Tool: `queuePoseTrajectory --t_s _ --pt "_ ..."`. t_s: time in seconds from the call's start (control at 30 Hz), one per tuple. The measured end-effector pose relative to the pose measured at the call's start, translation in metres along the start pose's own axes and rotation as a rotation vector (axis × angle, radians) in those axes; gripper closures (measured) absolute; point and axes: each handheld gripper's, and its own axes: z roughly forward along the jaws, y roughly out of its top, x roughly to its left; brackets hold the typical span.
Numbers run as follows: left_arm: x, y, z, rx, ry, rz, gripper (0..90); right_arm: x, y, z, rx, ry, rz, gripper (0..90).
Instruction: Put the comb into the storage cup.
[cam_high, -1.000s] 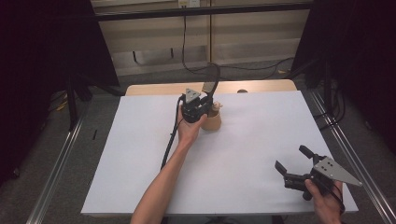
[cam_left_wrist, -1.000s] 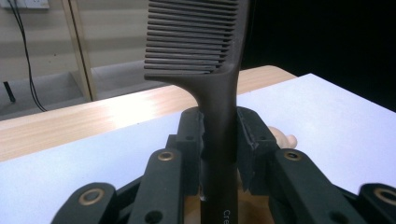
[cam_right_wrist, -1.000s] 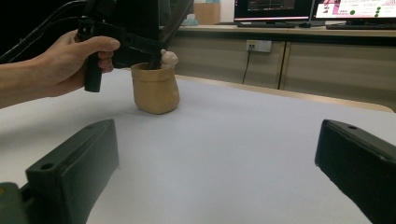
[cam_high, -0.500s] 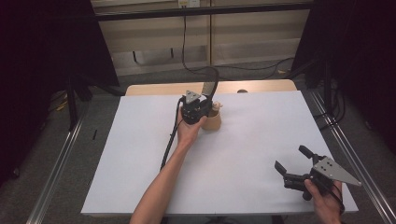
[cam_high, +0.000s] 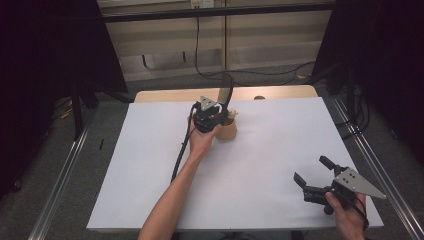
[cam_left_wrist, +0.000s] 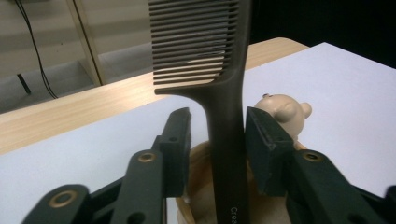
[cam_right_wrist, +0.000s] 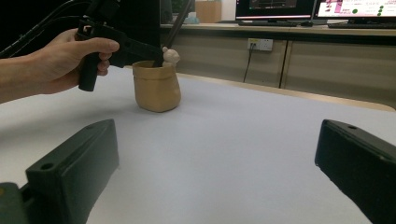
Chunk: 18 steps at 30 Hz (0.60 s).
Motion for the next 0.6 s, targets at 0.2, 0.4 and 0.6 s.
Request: queuePoseTrajectory --t_s 0.2,0.4,0.6 --pt "0.004 0.000 -0.002 0.004 0.011 -0.027 41.2 0.000 0.000 0.000 0.000 -0.001 0.000 0.0" --pt "0.007 0.003 -0.007 0.007 0.011 -0.036 24.9 0.000 0.000 0.000 0.000 0.000 0.000 0.0" --pt "0.012 0.002 -0.013 0.016 0.003 -0.061 5.1 0.000 0.000 0.000 0.000 -0.002 -0.002 0.0"
